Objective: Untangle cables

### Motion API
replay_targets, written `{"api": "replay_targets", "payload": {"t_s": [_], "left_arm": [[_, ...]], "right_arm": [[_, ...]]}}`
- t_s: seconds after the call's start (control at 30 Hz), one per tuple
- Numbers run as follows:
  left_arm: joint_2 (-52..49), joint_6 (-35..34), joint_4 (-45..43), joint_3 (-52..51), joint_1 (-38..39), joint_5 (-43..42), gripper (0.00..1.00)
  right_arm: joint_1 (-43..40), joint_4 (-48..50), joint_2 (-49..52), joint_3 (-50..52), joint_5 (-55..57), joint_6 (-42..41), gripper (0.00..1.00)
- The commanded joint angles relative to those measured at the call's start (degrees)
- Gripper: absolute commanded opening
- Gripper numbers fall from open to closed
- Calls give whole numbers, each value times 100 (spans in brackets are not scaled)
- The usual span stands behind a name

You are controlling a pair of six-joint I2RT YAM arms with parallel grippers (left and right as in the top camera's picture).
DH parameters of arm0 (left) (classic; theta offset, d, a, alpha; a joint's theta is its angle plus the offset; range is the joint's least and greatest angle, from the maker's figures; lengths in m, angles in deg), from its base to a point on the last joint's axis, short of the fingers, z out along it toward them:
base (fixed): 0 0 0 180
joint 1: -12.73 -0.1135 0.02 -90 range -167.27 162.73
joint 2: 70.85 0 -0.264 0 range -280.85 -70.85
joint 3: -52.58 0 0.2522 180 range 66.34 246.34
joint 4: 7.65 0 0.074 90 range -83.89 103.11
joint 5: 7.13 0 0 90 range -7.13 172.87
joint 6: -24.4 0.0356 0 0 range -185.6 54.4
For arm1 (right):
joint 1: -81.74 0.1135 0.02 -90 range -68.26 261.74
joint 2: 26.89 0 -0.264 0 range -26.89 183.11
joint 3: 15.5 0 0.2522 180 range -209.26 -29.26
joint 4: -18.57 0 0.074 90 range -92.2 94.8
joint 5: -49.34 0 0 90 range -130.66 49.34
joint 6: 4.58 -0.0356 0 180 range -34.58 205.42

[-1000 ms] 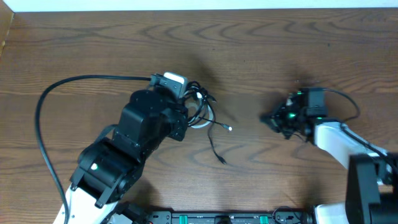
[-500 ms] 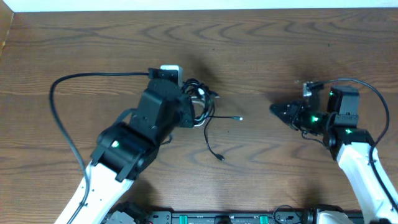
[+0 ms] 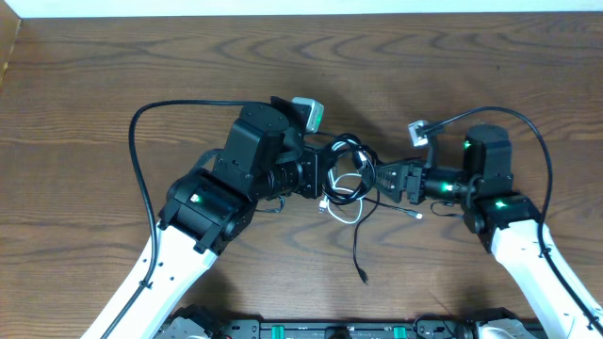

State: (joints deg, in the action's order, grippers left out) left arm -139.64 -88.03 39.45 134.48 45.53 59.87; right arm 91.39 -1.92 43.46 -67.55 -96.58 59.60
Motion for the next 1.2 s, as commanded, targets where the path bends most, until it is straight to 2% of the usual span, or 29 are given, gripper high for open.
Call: {"api": "replay_targets", "payload": {"t_s": [0.0, 0.03, 0.07, 0.2, 0.23, 0.4, 0.5, 0.63, 0.7, 0.77, 0.87, 0.93, 1.0, 1.07, 1.17], "left_arm": [[33, 79, -369, 44, 2, -1292, 8], [33, 79, -474, 44, 2, -1519, 8], [33, 79, -588, 44, 2, -1740, 8], [33, 81, -848, 44, 2, -2472, 8], [33, 81, -844, 44, 2, -2612, 8], [35, 101, -841, 44, 0, -3254, 8], [57, 232, -837, 44, 0, -3401, 8], [127, 726, -837, 44, -57, -3392, 8], [138, 890, -811, 44, -136, -3230, 8], [140, 892, -675, 44, -223, -2704, 8], [140, 890, -238, 44, -317, -1401, 8], [136, 892, 162, 44, -317, -332, 22], [127, 892, 487, 44, -317, 374, 28], [107, 892, 726, 44, -317, 723, 30], [79, 962, 837, 44, -315, 741, 31]], "right_arm": [[387, 11, -33, -17, 918, -398, 68], [483, 20, -33, -17, 1106, -461, 63], [590, 35, -33, -17, 1327, -538, 52], [861, 4, -33, -17, 2415, -813, 6], [883, -42, -33, -17, 2745, -964, 1], [872, -435, -33, -17, 4234, -1650, 1], [866, -911, -33, -17, 5525, -1902, 1], [778, -1283, -35, -17, 6072, -1928, 1], [715, -1268, -35, -17, 5831, -1779, 1], [686, -1187, -35, -17, 5549, -1582, 1], [671, -1029, -68, -20, 5056, -1290, 1], [643, -868, -129, -20, 4437, -966, 1], [603, -730, -214, -20, 3790, -590, 1], [533, -660, -323, -20, 3158, -170, 1], [404, -673, -485, -20, 2378, 286, 1]]}}
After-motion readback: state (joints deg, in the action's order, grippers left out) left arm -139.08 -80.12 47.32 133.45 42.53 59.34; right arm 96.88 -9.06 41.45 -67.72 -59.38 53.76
